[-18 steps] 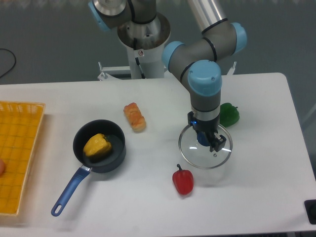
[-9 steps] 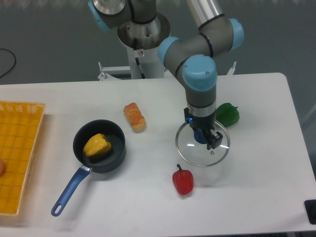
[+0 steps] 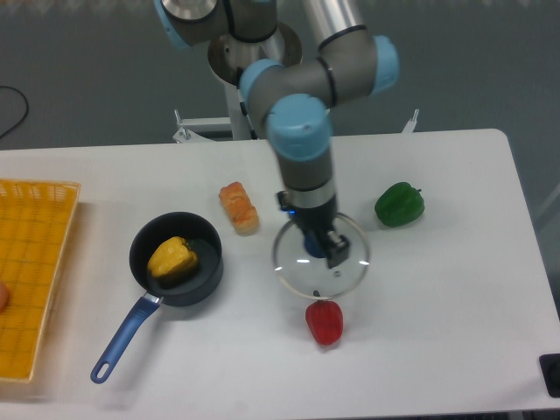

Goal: Close the pot lid
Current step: 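Carry the glass lid over to the dark blue saucepan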

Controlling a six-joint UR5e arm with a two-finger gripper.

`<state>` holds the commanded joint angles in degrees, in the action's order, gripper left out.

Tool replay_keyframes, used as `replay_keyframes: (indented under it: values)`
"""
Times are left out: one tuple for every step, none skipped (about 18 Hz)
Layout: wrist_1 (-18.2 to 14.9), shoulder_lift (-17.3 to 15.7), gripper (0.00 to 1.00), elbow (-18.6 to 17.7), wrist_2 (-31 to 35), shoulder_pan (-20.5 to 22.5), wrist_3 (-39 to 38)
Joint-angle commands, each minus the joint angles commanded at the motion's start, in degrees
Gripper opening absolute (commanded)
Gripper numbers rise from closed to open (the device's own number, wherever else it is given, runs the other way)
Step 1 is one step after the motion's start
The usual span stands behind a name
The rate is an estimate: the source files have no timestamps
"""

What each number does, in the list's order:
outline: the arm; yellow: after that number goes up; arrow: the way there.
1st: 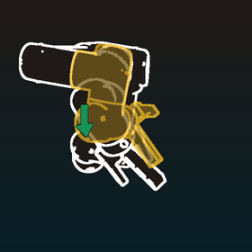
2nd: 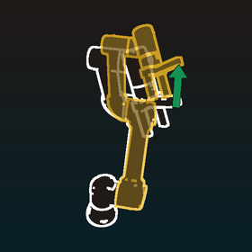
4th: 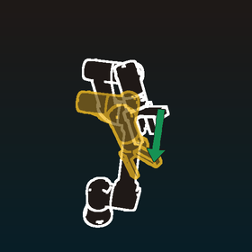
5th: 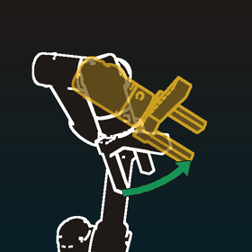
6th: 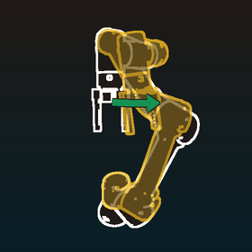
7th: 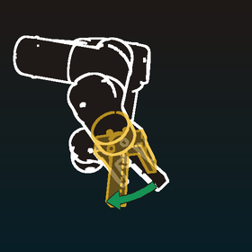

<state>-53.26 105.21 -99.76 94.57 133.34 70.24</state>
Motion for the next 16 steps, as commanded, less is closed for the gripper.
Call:
replay_keyframes:
  values:
    - [-0.27,-0.18,0.64,0.0,0.0,-1.23,-1.23]
    - [-0.36,-0.18,0.64,0.0,0.0,-2.81,-2.46]
    - [-0.44,-0.27,0.64,0.0,0.0,-4.3,-3.69]
    - [-0.79,-0.53,0.64,-0.09,0.0,-5.71,-4.92]
    - [-1.23,-0.53,0.64,-0.17,0.0,-6.94,-5.89]
    - [-1.32,-0.44,0.64,-0.09,0.0,-8.35,-6.94]
    - [-1.24,-0.27,0.64,-0.09,0.0,-9.49,-8.09]
    - [-1.06,-0.09,0.64,-0.17,0.0,-10.46,-9.23]
    - [-1.06,0.17,0.64,-0.18,0.09,-11.43,-10.02]
    - [-1.06,0.26,0.64,-0.18,0.44,-12.39,-10.64]
    - [-0.97,0.26,0.64,-0.44,0.7,-13.1,-11.26]
    - [-0.97,0.26,0.64,-0.53,0.79,-13.72,-11.52]
    - [-1.06,0.17,0.64,-0.61,0.79,-14.24,-11.7]
    - [-0.97,0.17,0.64,-0.79,0.79,-14.77,-12.05]
    - [-0.97,0.17,0.64,-1.14,0.79,-15.04,-12.31]
    - [-0.97,0.17,0.64,-1.58,0.79,-15.39,-12.32]
